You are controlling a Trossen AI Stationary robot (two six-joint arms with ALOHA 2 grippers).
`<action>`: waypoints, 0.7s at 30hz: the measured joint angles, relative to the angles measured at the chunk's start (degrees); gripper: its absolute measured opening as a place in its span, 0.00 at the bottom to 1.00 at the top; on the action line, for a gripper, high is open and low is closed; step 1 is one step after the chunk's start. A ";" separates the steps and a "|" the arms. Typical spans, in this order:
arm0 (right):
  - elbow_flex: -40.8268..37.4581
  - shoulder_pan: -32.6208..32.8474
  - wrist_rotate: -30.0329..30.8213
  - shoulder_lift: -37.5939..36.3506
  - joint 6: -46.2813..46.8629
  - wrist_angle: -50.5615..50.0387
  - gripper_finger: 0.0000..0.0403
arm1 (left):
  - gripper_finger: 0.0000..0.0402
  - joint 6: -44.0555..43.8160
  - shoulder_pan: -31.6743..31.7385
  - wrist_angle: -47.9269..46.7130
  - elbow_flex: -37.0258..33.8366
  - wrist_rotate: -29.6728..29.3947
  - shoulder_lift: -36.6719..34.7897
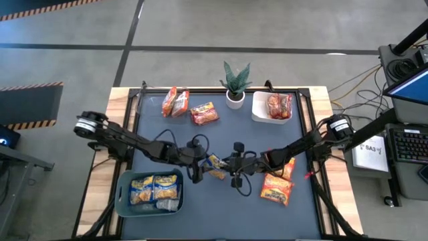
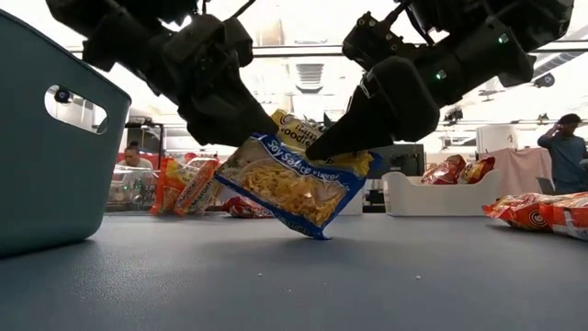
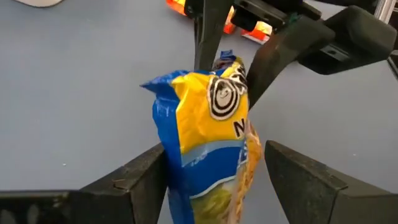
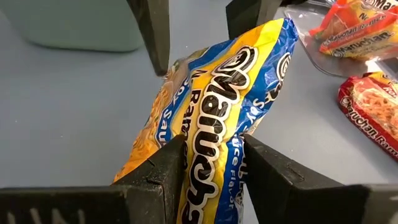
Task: Sort Maruchan noodles
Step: Put the blue noodle pack into the blue bin
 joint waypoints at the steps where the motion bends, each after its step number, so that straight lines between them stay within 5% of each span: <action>1: 0.00 0.00 0.05 0.00 -0.15 0.00 0.34 | 0.60 -0.06 0.00 0.70 -0.31 0.00 0.25; 8: 0.00 0.00 0.05 0.00 -1.04 0.18 0.34 | 0.53 -0.15 0.00 3.73 -1.17 -0.02 1.60; 21: 0.00 0.09 0.08 0.00 -1.12 0.22 0.34 | 0.19 -0.15 0.00 3.86 -1.10 -0.02 1.97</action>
